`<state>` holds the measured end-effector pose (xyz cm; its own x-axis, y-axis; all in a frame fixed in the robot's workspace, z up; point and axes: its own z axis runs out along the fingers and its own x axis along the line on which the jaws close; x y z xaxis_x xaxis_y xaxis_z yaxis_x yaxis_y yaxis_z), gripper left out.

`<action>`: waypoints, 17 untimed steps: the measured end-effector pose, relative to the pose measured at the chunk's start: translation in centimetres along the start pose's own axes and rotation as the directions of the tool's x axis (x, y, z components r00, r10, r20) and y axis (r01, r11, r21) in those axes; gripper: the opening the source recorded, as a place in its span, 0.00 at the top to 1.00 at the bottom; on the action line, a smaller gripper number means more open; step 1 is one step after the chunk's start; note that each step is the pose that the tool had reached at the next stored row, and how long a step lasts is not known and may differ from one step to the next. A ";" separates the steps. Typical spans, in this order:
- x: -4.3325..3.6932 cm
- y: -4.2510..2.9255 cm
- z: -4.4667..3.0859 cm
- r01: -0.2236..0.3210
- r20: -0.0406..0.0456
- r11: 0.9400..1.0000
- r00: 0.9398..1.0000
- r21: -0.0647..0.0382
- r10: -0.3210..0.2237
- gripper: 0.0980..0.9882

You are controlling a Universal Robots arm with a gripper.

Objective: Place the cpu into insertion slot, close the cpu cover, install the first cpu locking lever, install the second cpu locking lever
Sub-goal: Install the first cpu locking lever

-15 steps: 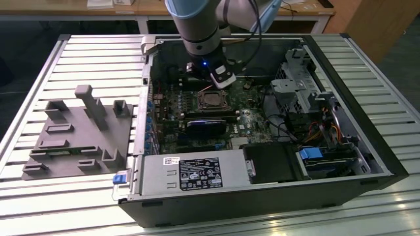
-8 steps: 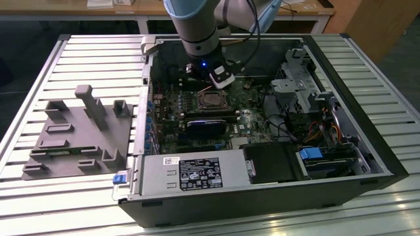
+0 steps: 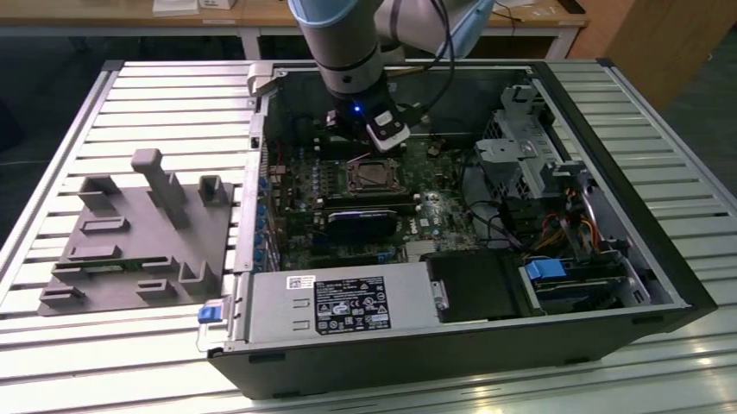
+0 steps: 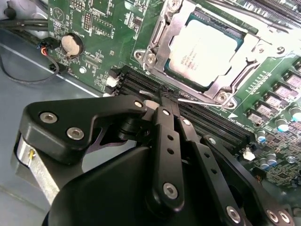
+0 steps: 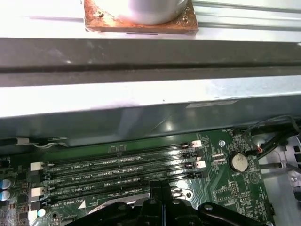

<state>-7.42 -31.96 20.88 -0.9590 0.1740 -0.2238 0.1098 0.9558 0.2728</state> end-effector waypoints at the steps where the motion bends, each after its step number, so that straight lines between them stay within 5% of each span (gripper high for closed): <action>1: 0.02 0.03 0.06 -0.001 0.001 1.000 1.000 0.005 0.001 1.00; 17: 0.30 0.85 0.74 -0.065 0.023 0.997 0.998 0.033 0.064 1.00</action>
<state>-7.42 -30.92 20.36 -0.9436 0.2407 -0.2272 0.1807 0.9498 0.2555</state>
